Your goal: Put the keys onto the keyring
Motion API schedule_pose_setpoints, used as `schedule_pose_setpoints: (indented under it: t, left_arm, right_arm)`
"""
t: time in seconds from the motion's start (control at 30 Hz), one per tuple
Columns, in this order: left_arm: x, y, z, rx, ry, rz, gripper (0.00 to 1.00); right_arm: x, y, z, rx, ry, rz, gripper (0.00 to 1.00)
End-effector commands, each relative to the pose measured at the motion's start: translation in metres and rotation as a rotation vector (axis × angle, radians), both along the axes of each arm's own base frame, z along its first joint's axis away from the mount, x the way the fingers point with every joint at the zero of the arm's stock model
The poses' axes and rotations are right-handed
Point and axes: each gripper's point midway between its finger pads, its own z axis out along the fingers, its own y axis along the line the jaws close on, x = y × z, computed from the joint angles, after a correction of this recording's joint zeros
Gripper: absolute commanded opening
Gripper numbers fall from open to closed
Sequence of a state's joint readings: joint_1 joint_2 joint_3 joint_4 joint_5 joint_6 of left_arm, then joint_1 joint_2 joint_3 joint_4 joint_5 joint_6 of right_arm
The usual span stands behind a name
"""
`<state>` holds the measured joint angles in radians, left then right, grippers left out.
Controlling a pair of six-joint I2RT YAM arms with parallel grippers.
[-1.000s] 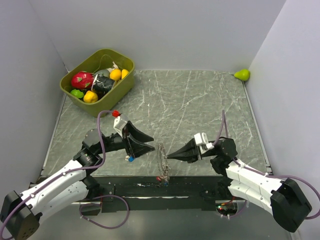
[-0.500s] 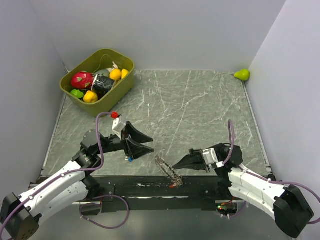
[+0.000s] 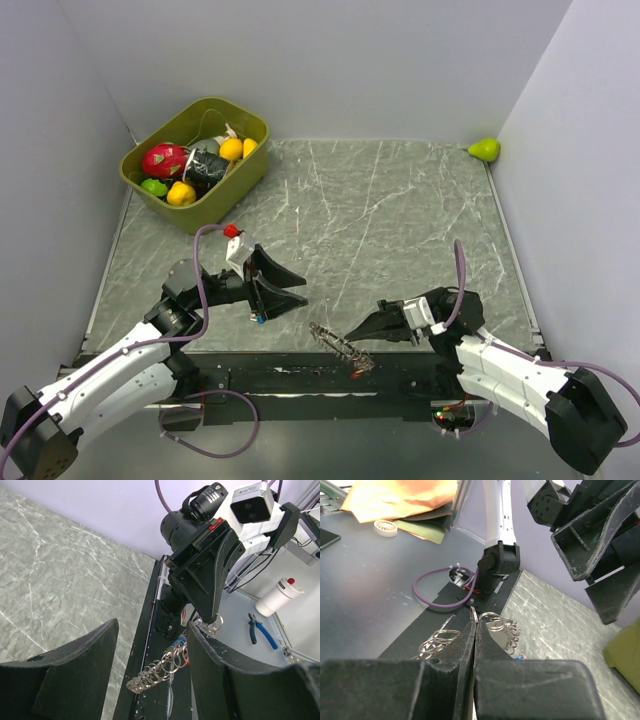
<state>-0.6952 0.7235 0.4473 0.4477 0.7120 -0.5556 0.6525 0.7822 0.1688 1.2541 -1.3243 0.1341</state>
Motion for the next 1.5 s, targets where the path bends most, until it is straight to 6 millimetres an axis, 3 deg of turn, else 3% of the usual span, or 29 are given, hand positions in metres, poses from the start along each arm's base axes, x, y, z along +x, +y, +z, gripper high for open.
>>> schedule_pose_setpoints:
  t: [0.0,0.23,0.47,0.83,1.2,1.47]
  left_arm:
    - [0.0,0.001,0.013,-0.018,-0.05,0.006,0.62]
    - [-0.011,-0.003,0.011,-0.009,-0.016,-0.08,0.6]
    - [-0.022,-0.017,0.005,0.032,0.139,-0.248,0.56]
    - [-0.021,-0.02,0.016,0.068,0.254,-0.254,0.62]
    - [-0.009,-0.029,-0.019,0.212,0.414,-0.234,0.54]
    - [-0.015,-0.031,-0.026,0.229,0.429,-0.293,0.51]
  right_arm:
    - [0.001,-0.001,0.024,0.14,-0.157,-0.045,0.0]
    - [0.017,0.005,0.013,0.091,-0.145,-0.105,0.0]
    - [0.021,0.005,0.008,0.093,-0.154,-0.145,0.0]
    - [0.031,0.007,-0.002,0.06,-0.155,-0.189,0.0]
    - [0.031,0.007,-0.002,0.06,-0.156,-0.181,0.0]
    - [0.03,0.007,-0.003,0.053,-0.153,-0.182,0.0]
